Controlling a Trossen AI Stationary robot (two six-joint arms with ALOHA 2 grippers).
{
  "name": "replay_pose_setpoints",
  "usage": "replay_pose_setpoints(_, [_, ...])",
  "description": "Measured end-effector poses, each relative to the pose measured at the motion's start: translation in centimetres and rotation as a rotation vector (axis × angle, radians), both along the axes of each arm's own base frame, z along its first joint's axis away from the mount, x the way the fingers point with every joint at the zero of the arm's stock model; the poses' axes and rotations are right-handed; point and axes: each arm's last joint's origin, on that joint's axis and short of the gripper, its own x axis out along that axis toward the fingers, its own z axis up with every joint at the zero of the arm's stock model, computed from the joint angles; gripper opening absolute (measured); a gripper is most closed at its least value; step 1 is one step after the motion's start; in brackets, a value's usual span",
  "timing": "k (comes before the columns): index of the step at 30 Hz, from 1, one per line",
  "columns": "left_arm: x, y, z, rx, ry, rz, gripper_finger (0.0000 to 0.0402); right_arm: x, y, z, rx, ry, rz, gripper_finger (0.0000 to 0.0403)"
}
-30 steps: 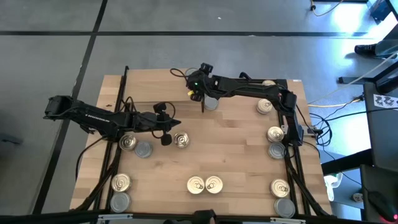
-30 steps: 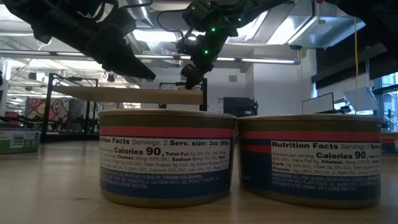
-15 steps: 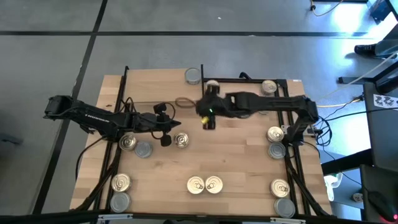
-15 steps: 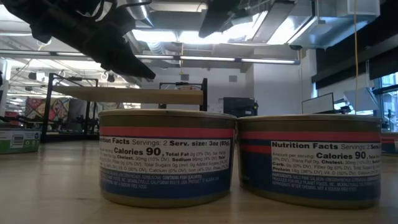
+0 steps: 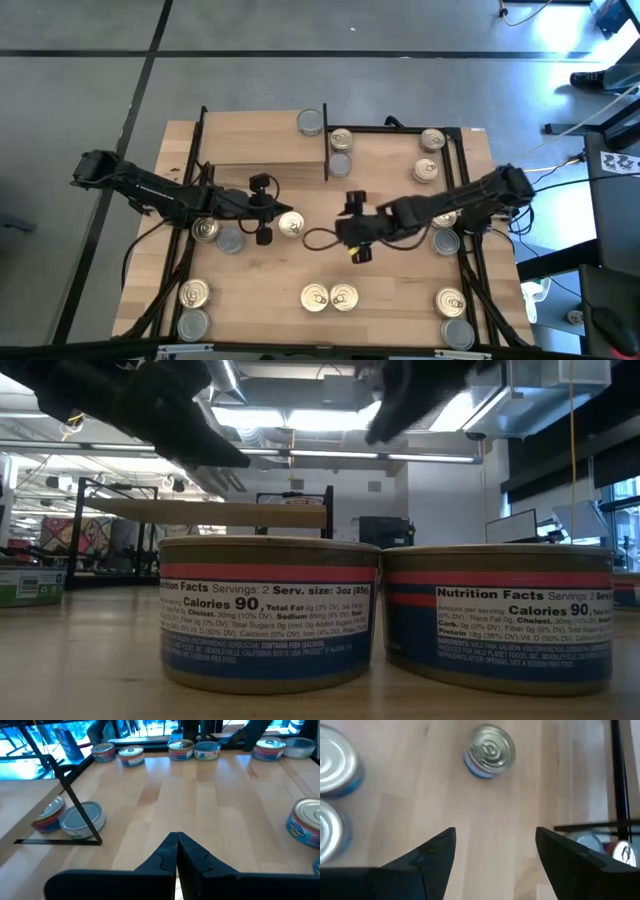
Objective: Stack canned seafood by type on shelf
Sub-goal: Stack the green tuna can on top of the green tuna can on the shelf
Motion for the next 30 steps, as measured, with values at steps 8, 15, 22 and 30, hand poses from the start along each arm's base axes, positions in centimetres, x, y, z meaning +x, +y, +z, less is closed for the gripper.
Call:
replay_pose_setpoints(8, [1.3,-0.1,-1.1,0.017,0.004,-0.003,0.0001,-4.8,-4.4,-3.7,-0.023,-0.183,-0.191,0.0273])
replay_pose_setpoints(15, [3.2,0.0,-2.3,0.053,0.059,0.0,0.0001,-5.4,-10.6,-6.9,-0.007,-0.334,-0.375,0.0273])
replay_pose_setpoints(22, [4.7,0.5,-3.8,0.07,0.131,0.019,0.0001,-4.9,-16.2,-8.6,-0.013,-0.411,-0.531,0.0273])
replay_pose_setpoints(30, [4.9,0.7,-4.0,0.082,0.146,0.021,0.0001,-3.4,-20.1,-11.3,0.014,-0.463,-0.573,0.0273])
